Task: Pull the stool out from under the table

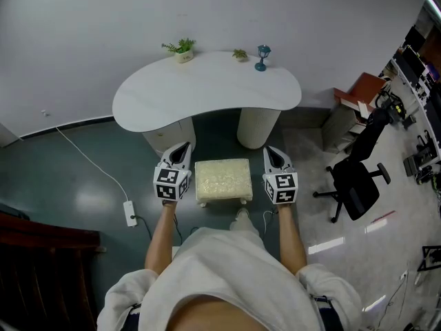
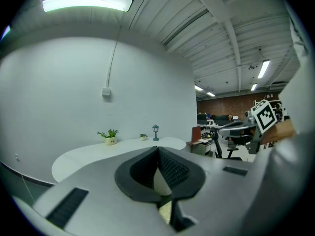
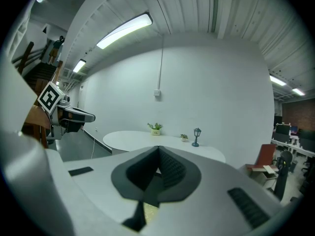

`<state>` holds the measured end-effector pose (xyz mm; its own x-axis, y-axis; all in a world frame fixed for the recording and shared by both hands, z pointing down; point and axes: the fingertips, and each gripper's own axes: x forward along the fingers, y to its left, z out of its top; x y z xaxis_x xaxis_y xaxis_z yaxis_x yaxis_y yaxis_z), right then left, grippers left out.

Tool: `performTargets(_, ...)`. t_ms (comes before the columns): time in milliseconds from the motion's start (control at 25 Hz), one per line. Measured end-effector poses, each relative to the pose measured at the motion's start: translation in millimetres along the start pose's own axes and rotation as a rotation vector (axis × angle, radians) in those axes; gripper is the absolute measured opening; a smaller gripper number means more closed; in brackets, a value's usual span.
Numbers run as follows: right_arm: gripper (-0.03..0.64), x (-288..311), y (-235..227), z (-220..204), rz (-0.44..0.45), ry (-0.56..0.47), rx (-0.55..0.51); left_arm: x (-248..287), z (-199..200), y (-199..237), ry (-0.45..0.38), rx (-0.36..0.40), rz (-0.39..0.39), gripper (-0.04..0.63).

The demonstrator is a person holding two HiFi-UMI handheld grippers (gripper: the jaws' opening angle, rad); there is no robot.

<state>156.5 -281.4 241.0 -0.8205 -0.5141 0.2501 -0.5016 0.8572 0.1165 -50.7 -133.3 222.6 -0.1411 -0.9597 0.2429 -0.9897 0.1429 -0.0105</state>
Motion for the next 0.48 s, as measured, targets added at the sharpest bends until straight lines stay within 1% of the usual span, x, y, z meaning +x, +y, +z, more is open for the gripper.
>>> performTargets(480, -0.005, -2.1, 0.4, -3.2, -0.009, 0.012, -0.001, 0.7, 2.5, -0.3, -0.004, -0.003, -0.007, 0.011)
